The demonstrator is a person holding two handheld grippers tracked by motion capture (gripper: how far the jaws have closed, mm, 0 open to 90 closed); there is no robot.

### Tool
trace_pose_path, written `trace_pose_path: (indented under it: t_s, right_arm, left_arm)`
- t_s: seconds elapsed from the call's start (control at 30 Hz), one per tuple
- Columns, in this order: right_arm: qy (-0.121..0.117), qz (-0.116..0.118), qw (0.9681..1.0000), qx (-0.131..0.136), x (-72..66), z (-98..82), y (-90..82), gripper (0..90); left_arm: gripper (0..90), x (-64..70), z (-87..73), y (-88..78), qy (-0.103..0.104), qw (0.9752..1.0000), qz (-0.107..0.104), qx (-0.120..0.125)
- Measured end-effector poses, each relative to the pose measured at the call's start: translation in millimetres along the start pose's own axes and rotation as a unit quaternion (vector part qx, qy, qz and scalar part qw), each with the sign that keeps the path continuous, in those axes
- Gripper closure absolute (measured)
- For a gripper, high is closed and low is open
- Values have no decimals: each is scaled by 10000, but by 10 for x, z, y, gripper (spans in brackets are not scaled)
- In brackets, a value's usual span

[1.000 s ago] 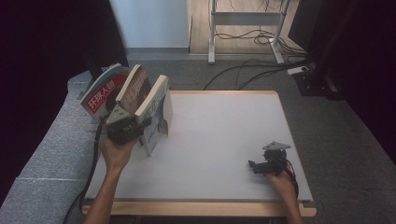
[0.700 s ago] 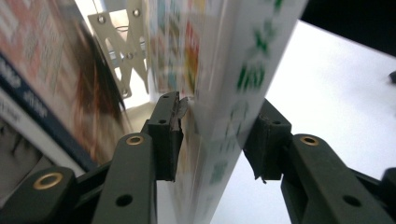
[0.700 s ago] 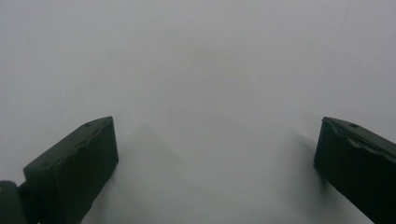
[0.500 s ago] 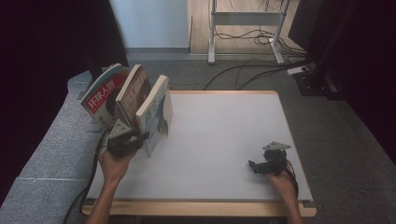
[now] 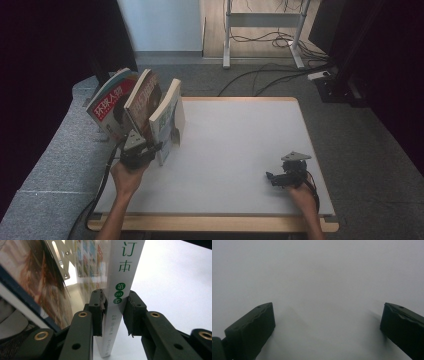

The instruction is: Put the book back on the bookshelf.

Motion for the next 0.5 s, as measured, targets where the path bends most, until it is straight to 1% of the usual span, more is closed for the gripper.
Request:
trace_pose_path:
  t_s: [0.5]
  right_arm:
    - [-1,0,10000,-1,1,0,0,0]
  left_arm:
    - [700,-53,138,211,-114,9999,106,-30]
Point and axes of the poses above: each handheld gripper's, and its own axes: y roughly forward along the jaws, z roughly out of its top, x roughly to its right, the point moved 4 cm from there along y, roughly forward along the jaws, and after that the axes turned 2 degrees about -y, right-handed, at the moved point
